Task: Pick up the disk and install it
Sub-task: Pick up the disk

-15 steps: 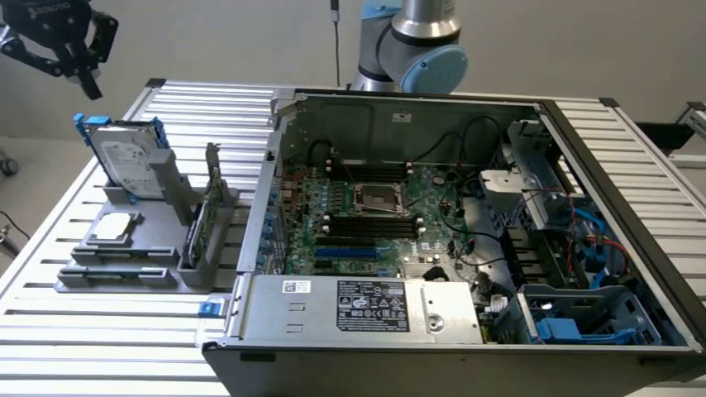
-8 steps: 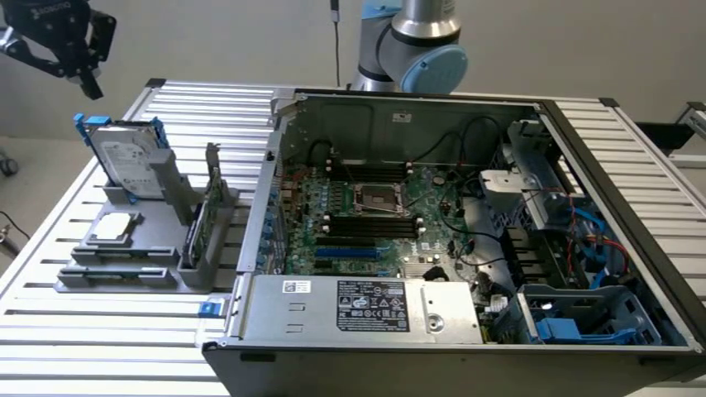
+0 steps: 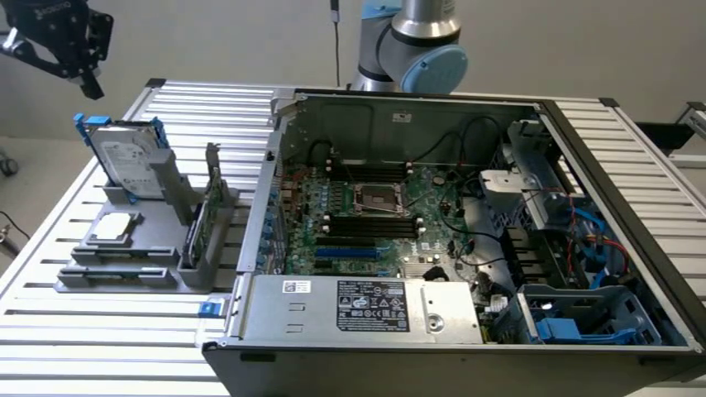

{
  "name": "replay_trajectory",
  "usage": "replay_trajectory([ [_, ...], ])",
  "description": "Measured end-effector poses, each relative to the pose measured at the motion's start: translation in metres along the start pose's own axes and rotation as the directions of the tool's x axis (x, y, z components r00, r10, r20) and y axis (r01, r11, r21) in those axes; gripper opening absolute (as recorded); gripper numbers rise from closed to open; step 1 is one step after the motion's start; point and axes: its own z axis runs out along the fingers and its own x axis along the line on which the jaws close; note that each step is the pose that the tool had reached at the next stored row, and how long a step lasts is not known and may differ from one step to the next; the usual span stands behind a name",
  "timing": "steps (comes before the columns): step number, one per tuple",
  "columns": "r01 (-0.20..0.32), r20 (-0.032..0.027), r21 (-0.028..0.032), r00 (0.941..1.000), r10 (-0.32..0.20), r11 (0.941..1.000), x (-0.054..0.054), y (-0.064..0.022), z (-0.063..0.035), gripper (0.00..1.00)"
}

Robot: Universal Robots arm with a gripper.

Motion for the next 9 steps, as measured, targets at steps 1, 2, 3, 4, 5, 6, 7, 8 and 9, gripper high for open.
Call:
replay_trajectory([
  [1,0.018,0.0003,-0.0002,0.9998,-0.018,0.9998,0.0,0.0,0.0001,0.11],
  [2,0.036,0.0005,-0.0003,0.9994,-0.036,0.9994,0.0,0.0,0.0002,0.11],
  [3,0.054,0.0008,-0.0005,0.9985,-0.054,0.9985,0.0,0.0,0.0003,0.11],
  [4,0.072,0.0012,-0.0007,0.9974,-0.072,0.9974,0.0,0.0,0.0004,0.11],
  [5,0.09,0.0018,-0.0009,0.9959,-0.09,0.9959,0.0,0.0,0.0007,0.11],
  [6,0.108,0.0025,-0.0012,0.9941,-0.108,0.9941,0.0,0.0,0.0008,0.11],
  [7,0.126,0.0031,-0.0014,0.992,-0.126,0.992,0.0,0.0,0.001,0.11],
  [8,0.145,0.0037,-0.0017,0.9894,-0.145,0.9894,0.0,0.0,0.0011,0.11],
  [9,0.163,0.0042,-0.0019,0.9867,-0.163,0.9867,0.0,0.0,0.0013,0.11],
])
